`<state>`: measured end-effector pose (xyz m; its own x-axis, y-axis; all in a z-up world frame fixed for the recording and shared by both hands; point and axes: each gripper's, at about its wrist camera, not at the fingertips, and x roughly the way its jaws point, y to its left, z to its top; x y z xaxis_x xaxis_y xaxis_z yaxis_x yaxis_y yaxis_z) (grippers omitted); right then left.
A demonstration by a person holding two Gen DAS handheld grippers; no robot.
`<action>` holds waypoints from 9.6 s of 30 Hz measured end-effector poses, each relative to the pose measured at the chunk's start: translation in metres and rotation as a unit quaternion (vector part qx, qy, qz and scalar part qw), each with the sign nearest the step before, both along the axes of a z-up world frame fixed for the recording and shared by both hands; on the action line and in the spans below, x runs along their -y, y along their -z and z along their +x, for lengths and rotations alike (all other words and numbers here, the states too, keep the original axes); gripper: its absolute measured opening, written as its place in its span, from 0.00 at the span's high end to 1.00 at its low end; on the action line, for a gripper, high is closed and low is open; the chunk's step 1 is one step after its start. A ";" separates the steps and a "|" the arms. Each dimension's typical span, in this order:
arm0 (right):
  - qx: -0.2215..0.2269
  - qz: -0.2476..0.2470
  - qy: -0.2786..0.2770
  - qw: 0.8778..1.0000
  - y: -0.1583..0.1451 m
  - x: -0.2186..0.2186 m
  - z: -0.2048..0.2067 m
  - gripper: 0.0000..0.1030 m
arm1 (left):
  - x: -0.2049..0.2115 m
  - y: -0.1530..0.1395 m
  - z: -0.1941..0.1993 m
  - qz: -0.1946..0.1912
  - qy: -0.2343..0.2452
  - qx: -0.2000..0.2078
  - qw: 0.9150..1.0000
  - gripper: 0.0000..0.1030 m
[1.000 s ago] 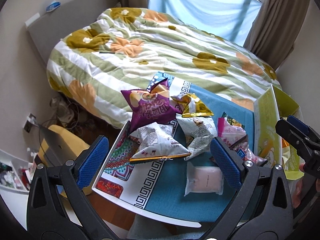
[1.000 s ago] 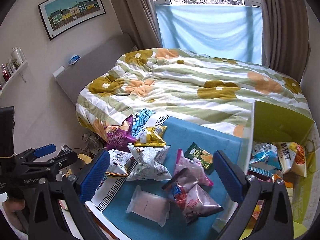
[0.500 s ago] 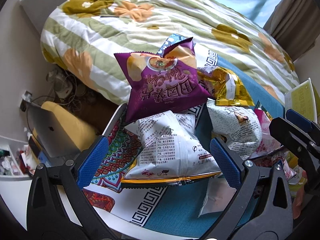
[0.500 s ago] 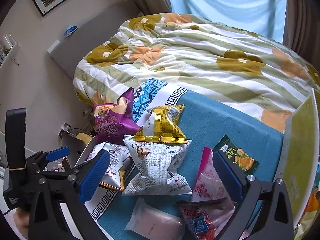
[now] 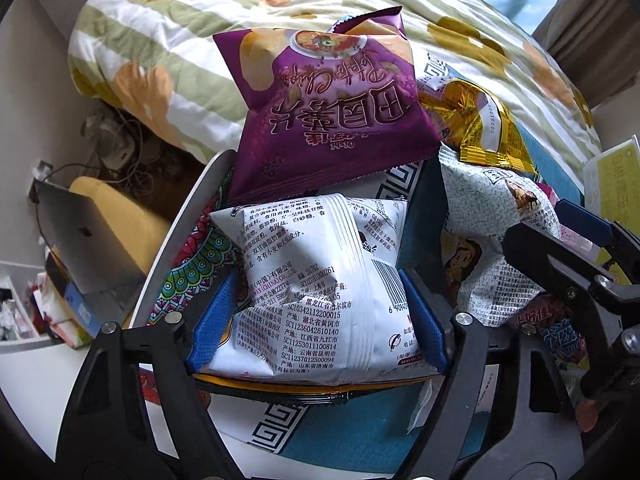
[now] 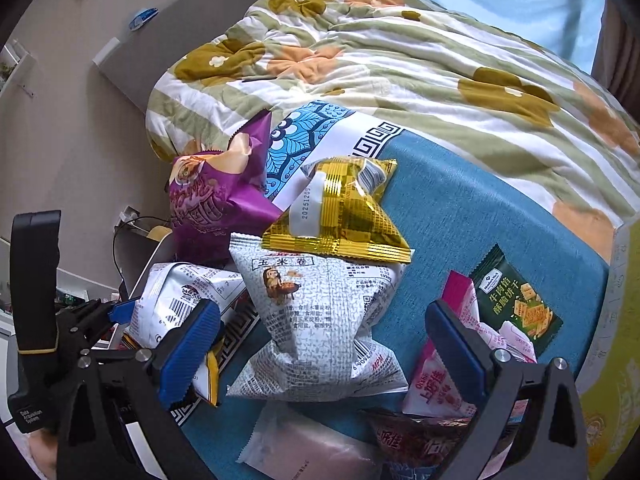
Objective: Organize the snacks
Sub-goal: 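Grasp a white printed snack bag with the left tool while the right grasps another white bag, then carry both white bags into the yellow box and open both tools to release them, then withdraw both tools from the box back over the remaining bags, then grasp the purple chip bag with the left tool while the right grasps the gold bag, then carry both bags over the yellow box and open both tools to drop them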
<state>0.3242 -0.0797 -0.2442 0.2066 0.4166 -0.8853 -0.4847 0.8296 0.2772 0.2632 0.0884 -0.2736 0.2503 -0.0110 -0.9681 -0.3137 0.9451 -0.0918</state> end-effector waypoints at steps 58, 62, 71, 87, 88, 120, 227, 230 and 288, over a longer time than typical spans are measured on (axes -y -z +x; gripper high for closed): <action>0.097 0.060 0.184 0.976 -0.133 0.086 -0.088 0.50 | 0.090 -0.194 -0.015 0.010 0.226 0.195 0.954 0.36; 0.123 0.045 0.232 0.964 -0.153 0.134 -0.099 0.50 | 0.139 -0.210 -0.003 -0.010 0.252 0.217 0.943 0.36; 0.140 0.001 0.304 0.942 -0.167 0.259 -0.123 0.50 | 0.277 -0.209 0.003 -0.046 0.305 0.216 0.926 0.36; 0.091 0.009 0.308 0.947 -0.129 0.388 -0.128 0.50 | 0.405 -0.119 -0.014 -0.033 0.281 0.135 0.950 0.05; 0.086 0.011 0.303 0.949 -0.126 0.390 -0.127 0.50 | 0.403 -0.119 -0.017 -0.034 0.275 0.138 0.951 0.01; 0.068 0.011 0.282 0.957 -0.095 0.379 -0.048 0.00 | 0.371 -0.130 0.005 0.006 0.273 0.131 0.953 0.01; -0.077 -0.037 0.079 0.993 0.048 -0.035 0.077 0.40 | -0.063 0.017 0.111 -0.109 0.085 0.033 0.990 0.44; -0.069 -0.044 0.075 0.994 0.048 -0.038 0.078 0.49 | -0.064 0.014 0.108 -0.103 0.083 0.036 0.991 0.44; 0.123 -0.010 0.279 0.952 -0.155 0.365 -0.023 0.65 | 0.391 -0.133 0.122 -0.150 0.279 0.146 0.937 0.45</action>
